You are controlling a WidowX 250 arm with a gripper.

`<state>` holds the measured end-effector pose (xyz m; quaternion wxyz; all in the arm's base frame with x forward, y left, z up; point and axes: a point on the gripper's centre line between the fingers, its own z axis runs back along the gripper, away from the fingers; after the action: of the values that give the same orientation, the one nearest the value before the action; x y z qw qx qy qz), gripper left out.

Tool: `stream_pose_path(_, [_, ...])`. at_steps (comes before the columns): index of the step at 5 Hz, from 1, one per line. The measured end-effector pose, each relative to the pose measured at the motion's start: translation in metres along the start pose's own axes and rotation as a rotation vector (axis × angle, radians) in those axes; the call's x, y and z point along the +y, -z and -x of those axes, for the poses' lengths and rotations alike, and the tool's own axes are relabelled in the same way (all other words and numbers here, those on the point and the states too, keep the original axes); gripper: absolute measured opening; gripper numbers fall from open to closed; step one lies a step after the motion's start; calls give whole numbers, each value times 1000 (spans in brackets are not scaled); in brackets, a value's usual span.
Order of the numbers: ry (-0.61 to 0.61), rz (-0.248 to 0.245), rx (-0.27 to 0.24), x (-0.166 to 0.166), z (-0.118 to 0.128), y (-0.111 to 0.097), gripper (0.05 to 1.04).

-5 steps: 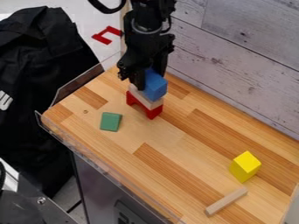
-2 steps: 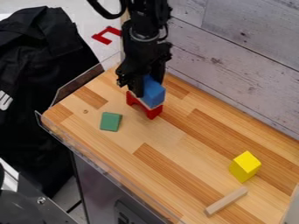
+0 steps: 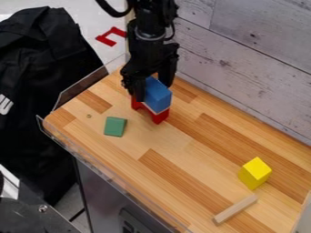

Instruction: Put a blue rectangular block on top of the white block

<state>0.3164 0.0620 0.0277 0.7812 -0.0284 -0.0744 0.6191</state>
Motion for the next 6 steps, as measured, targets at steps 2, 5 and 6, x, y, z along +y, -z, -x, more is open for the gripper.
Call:
stream_pose_path(2, [55,50,-64,-14,-5,-19,1000])
stream_pose_path(5, [558,170,40,-47,50,-59,1000])
stream_pose_path(6, [795,220,131,-46,68,-60,1000])
